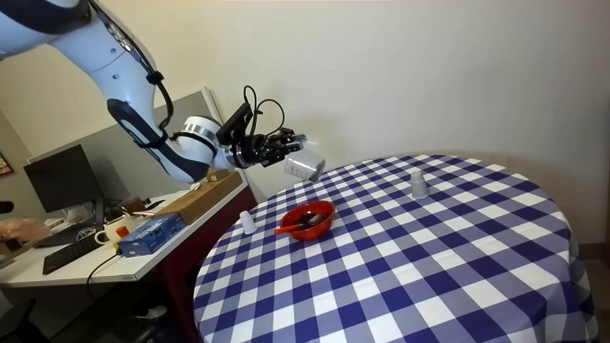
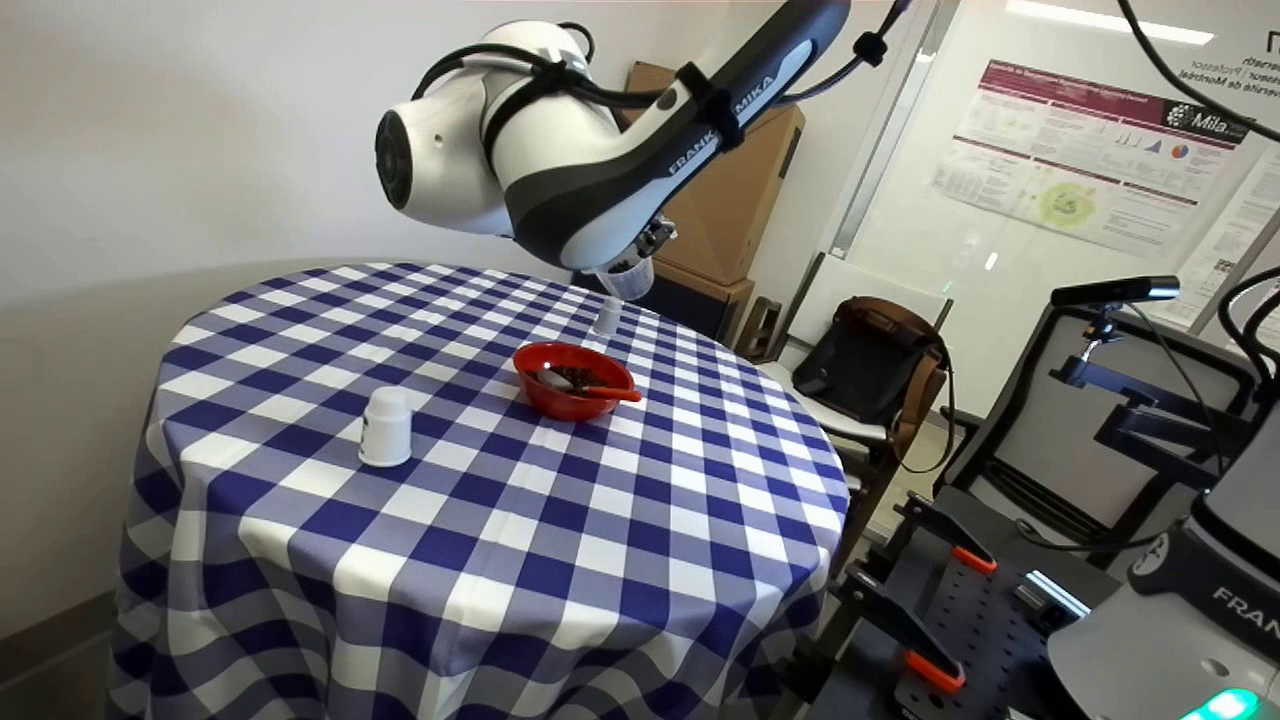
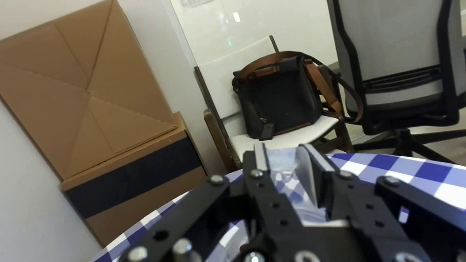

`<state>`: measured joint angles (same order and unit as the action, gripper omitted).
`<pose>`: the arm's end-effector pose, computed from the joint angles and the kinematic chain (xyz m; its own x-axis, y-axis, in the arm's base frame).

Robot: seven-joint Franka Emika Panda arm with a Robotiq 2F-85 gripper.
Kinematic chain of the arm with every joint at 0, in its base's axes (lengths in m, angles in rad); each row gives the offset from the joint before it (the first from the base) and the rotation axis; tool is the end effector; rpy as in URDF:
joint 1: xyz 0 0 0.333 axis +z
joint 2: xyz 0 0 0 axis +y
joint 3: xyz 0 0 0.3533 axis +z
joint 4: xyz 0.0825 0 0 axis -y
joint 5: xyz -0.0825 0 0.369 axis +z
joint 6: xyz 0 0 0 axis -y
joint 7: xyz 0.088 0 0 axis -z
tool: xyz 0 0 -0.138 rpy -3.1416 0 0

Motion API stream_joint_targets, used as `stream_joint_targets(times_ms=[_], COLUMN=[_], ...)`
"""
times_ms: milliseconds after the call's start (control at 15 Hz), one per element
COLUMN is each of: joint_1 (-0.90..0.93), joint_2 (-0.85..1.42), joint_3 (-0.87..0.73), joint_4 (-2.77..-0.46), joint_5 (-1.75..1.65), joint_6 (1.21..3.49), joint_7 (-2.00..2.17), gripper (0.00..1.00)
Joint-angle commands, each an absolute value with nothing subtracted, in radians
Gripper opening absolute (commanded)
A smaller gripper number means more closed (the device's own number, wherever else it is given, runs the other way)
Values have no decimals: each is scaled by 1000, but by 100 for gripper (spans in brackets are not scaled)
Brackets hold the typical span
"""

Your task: Pour the contents of the clear jar into the red bowl

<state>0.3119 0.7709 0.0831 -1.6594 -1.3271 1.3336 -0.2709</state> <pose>0.6258 0.0887 0.2312 0.3863 0.0410 -0.9214 0.9217 0.0196 0.3873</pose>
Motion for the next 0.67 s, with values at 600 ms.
stream_joint_targets(times_ms=[600], joint_1=[360], joint_2=[1042], joint_3=[41], joint_4=[-1441], joint_5=[-1709], joint_6=[1274], joint_7=[-470], gripper=[7])
